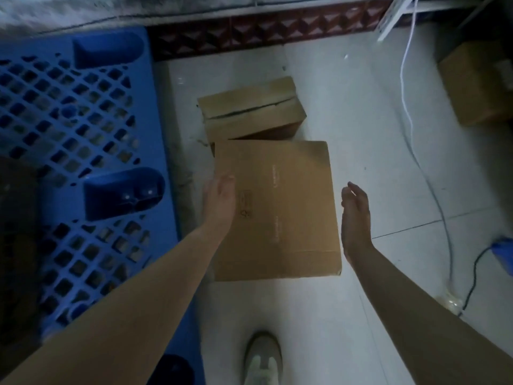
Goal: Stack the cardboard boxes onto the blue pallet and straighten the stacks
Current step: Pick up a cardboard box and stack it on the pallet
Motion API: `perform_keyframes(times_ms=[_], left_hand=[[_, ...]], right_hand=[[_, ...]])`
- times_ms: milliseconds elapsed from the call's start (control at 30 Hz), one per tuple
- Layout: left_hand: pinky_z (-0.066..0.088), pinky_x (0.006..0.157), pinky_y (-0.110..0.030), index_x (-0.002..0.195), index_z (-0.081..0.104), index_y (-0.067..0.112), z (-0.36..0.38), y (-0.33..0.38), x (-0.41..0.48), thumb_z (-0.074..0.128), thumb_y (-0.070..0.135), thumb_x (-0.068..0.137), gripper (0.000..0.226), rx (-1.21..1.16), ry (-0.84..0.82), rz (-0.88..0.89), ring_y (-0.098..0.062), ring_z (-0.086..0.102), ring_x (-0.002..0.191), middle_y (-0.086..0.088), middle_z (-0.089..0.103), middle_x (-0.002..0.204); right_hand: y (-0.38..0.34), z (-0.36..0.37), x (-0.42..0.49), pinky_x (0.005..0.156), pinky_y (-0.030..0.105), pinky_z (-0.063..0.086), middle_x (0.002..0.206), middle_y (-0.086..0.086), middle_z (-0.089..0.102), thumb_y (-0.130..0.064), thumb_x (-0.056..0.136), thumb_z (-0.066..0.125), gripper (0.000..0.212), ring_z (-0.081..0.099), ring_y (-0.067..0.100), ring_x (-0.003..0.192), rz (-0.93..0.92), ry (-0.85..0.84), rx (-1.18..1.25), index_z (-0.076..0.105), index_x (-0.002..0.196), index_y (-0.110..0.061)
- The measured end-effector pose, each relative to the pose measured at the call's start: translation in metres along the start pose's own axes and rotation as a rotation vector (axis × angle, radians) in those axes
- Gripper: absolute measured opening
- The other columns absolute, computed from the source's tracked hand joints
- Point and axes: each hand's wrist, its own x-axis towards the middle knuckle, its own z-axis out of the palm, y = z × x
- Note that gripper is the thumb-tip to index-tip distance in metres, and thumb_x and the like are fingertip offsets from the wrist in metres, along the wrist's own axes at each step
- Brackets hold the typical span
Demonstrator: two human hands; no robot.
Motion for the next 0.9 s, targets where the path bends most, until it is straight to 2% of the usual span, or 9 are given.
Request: perform_keyframes(times_ms=[67,133,200,267,333,400,567,733,900], left_hand=[[0.023,0.115,-0.042,0.145,0.038,0.025,0.007,-0.034,0.021,0.039,0.035,0.099,0.047,0.084,0.026,-0.014,-0.019,0.030,0.139,0.002,0.027,0.154],[0.021,0.116,-0.042,0.151,0.021,0.025,0.008,-0.065,0.038,0.041,0.031,0.098,0.057,0.132,0.046,-0.085,-0.022,0.023,0.143,0.002,0.016,0.159],[0.032,0.105,-0.037,0.150,0.021,0.025,0.009,-0.091,0.043,0.044,0.033,0.095,0.060,0.128,0.018,-0.128,-0.023,0.037,0.134,-0.001,0.032,0.151],[0.039,0.088,-0.029,0.146,0.027,0.027,0.009,-0.107,0.042,0.050,0.035,0.092,0.060,0.090,-0.038,-0.111,-0.015,0.052,0.111,0.006,0.051,0.128],[0.040,0.076,-0.023,0.144,0.030,0.028,0.004,-0.113,0.040,0.053,0.036,0.090,0.060,0.035,-0.061,-0.111,-0.007,0.054,0.098,0.013,0.054,0.114],[0.039,0.070,-0.020,0.144,0.032,0.030,-0.006,-0.110,0.037,0.054,0.035,0.090,0.059,0.000,-0.084,-0.127,-0.003,0.053,0.096,0.016,0.054,0.110],[0.035,0.065,-0.018,0.146,0.027,0.035,-0.032,-0.070,0.004,0.053,0.035,0.090,0.062,0.020,-0.140,-0.114,0.007,0.045,0.086,0.025,0.047,0.100],[0.039,0.068,-0.018,0.144,0.031,0.037,-0.064,0.007,-0.038,0.056,0.038,0.089,0.060,0.010,-0.132,-0.025,0.005,0.049,0.092,0.019,0.049,0.110],[0.039,0.090,-0.030,0.142,0.036,0.034,-0.119,0.110,-0.086,0.057,0.044,0.087,0.059,0.013,-0.101,0.113,-0.011,0.049,0.110,0.012,0.046,0.127]], right_hand=[[0.029,0.002,0.017,0.082,0.019,0.037,0.143,-0.003,0.048,-0.044,0.098,0.046,0.043,0.048,0.013,0.120,-0.017,0.035,-0.049,0.044,0.139,-0.030],[0.059,0.004,0.034,0.087,0.026,0.040,0.144,0.000,0.047,-0.047,0.098,0.044,0.048,0.050,0.017,0.120,0.005,0.058,-0.122,0.040,0.142,-0.029],[0.082,0.008,0.045,0.090,0.035,0.041,0.139,0.003,0.051,-0.051,0.095,0.041,0.055,0.052,0.023,0.115,0.104,0.049,-0.248,0.038,0.143,-0.024],[0.096,0.014,0.048,0.083,0.038,0.039,0.117,0.002,0.057,-0.055,0.091,0.039,0.059,0.051,0.025,0.100,0.194,0.046,-0.375,0.044,0.136,-0.017],[0.100,0.017,0.043,0.077,0.038,0.037,0.095,-0.005,0.054,-0.059,0.087,0.037,0.056,0.051,0.024,0.090,0.225,0.072,-0.424,0.048,0.125,-0.019],[0.099,0.015,0.031,0.075,0.038,0.037,0.091,-0.006,0.052,-0.061,0.083,0.036,0.049,0.051,0.022,0.085,0.242,0.089,-0.431,0.046,0.113,-0.024],[0.073,-0.002,-0.019,0.072,0.038,0.037,0.086,-0.007,0.053,-0.055,0.086,0.038,0.037,0.052,0.019,0.078,0.270,0.155,-0.419,0.045,0.104,-0.024],[0.004,-0.018,-0.075,0.064,0.035,0.033,0.083,-0.007,0.052,-0.052,0.088,0.042,0.032,0.048,0.012,0.073,0.244,0.228,-0.278,0.043,0.104,-0.024],[-0.102,-0.035,-0.138,0.065,0.034,0.036,0.085,-0.003,0.053,-0.056,0.090,0.044,0.034,0.049,0.013,0.076,0.119,0.265,-0.151,0.045,0.099,-0.023]])
